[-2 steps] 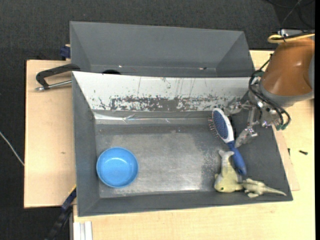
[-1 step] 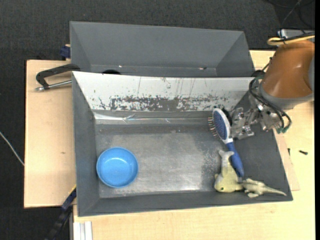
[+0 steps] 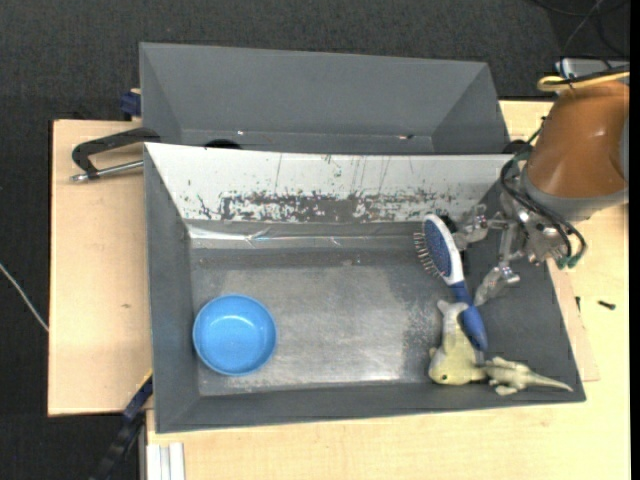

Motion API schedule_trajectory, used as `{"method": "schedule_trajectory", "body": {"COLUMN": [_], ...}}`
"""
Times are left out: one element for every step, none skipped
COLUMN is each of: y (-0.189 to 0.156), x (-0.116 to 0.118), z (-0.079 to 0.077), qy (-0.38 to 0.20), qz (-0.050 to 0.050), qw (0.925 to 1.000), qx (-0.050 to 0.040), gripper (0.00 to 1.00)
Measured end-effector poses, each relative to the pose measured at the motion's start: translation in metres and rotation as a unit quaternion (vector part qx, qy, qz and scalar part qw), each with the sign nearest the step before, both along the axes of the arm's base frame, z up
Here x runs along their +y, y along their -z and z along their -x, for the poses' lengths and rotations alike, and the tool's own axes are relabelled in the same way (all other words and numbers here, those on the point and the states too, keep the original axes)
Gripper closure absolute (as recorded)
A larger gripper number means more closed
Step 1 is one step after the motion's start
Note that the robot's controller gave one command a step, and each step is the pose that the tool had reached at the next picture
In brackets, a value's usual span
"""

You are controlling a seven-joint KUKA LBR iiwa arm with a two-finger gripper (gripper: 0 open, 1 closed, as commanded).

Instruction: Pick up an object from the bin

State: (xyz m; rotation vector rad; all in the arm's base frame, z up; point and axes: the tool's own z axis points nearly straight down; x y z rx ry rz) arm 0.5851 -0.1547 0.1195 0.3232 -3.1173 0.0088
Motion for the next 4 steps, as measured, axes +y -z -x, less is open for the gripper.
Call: {"method": "schedule_trajectory", "body": {"y": [0.0014,0.0066,0.0044,0.0044], "x": [0.0038,-0.0009,0.0058,0.0058], "z": [-0.0031,0.0057,-0.0017,-0.0018], "qy": [-0.001,0.000,-0.001,-0.001], "qz": [-0.001,0.000,-0.003,-0.003], "qw": [1.0000,0.9999,1.0000,1.0000], "qx": [-0.0074,0.0104,-0.0046,-0.0046], "gripper": [1.00,0.00,1.00,0.00]}}
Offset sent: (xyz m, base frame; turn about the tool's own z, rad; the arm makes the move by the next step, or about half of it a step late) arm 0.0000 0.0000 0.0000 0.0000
